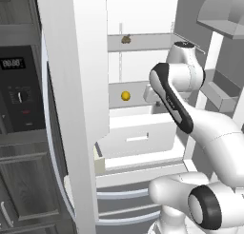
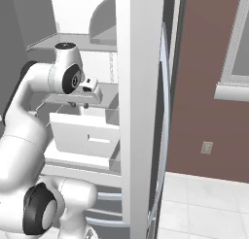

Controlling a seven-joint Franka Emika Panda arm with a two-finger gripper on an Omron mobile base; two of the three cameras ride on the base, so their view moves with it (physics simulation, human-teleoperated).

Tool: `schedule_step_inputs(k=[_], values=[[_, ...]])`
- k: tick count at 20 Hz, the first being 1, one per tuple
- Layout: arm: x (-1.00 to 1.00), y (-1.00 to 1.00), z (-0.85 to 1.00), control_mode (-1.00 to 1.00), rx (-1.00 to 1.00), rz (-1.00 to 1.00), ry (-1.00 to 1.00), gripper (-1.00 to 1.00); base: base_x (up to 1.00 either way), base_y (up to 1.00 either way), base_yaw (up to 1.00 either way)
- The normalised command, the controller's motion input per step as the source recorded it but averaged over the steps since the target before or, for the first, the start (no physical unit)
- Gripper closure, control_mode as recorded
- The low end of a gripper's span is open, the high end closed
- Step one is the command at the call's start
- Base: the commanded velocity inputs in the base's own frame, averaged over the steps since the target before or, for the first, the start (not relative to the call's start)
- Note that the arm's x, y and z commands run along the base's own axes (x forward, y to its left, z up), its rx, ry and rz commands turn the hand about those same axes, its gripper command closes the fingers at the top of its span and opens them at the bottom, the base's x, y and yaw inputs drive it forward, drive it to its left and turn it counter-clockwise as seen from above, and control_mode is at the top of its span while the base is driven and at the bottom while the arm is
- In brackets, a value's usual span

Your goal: Grab the garlic and lemon from the fridge, place them in the blender, close the lid, and turn on the blender to create a marinade.

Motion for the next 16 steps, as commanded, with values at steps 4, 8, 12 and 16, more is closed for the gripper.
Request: schedule_step_inputs(k=[4, 8, 12, 16], values=[[-0.19, 0.01, 0.0, -1.0, -0.01, 0.0, -0.08, -1.0, 0.0, 0.0, 0.0], [-0.14, 0.0, -0.16, -1.0, -0.07, 0.0, -0.09, -1.0, 0.0, 0.0, 0.0], [-0.27, -0.09, -0.25, -1.0, -0.09, -0.03, -0.09, -1.0, 0.0, 0.0, 0.0], [-0.37, -0.75, -0.01, -1.0, 0.0, -0.11, -0.07, -1.0, 0.0, 0.0, 0.0]])
